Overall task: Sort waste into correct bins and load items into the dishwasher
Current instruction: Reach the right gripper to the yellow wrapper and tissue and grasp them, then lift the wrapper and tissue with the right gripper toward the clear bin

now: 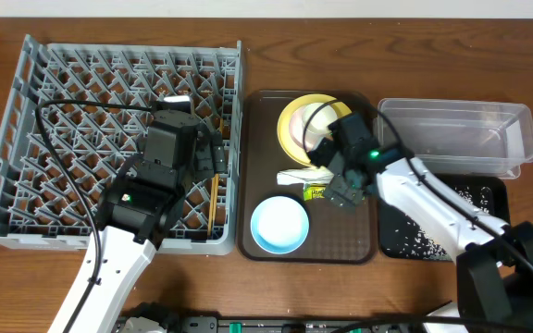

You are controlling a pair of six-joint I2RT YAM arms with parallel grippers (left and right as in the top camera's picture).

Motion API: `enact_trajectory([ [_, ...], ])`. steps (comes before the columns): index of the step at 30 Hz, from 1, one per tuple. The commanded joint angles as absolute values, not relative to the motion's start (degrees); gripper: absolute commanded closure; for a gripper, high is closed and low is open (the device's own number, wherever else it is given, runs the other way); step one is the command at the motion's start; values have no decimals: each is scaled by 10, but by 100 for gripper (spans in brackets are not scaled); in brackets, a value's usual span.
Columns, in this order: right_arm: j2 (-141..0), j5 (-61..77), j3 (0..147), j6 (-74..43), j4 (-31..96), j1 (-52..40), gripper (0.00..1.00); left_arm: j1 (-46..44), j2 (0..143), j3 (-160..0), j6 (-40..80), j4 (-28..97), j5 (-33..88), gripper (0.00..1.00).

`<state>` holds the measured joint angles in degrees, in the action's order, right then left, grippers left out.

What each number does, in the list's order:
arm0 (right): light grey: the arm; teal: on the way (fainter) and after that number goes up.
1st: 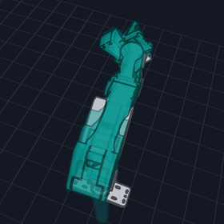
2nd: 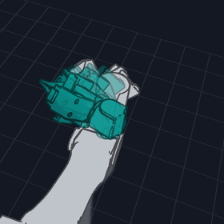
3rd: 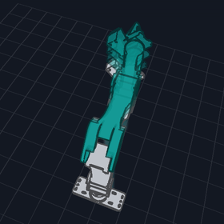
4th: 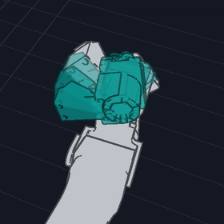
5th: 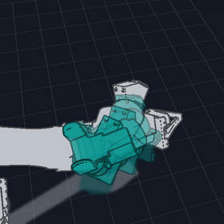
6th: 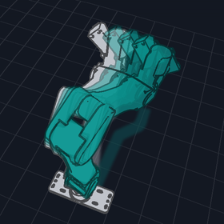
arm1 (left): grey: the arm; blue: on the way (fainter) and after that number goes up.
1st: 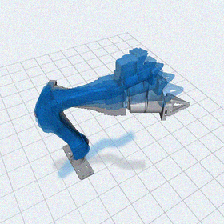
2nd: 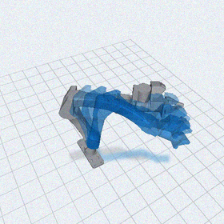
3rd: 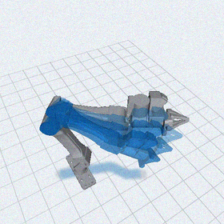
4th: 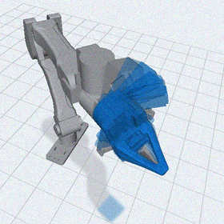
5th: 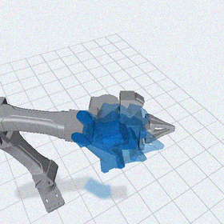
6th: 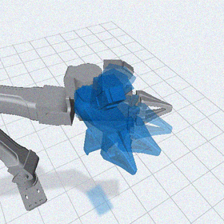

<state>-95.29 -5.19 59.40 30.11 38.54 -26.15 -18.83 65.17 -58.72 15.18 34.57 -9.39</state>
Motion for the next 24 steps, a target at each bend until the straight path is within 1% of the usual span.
enact_trajectory([
  [1, -961, 17, 591, 292, 388, -234, 4, -185, 653, -597, 153, 347, -99, 8],
  [6, -961, 41, 591, 293, 386, -217, 4, -185, 653, -597, 152, 347, -99, 8],
  [11, -963, 48, 591, 298, 386, -217, 5, -185, 653, -597, 153, 347, -99, 8],
  [18, -976, 50, 583, 340, 382, -217, 6, -185, 653, -597, 152, 347, -99, 8],
  [24, -999, 50, 583, 340, 365, -217, 6, -185, 653, -597, 152, 347, -99, 7],
])
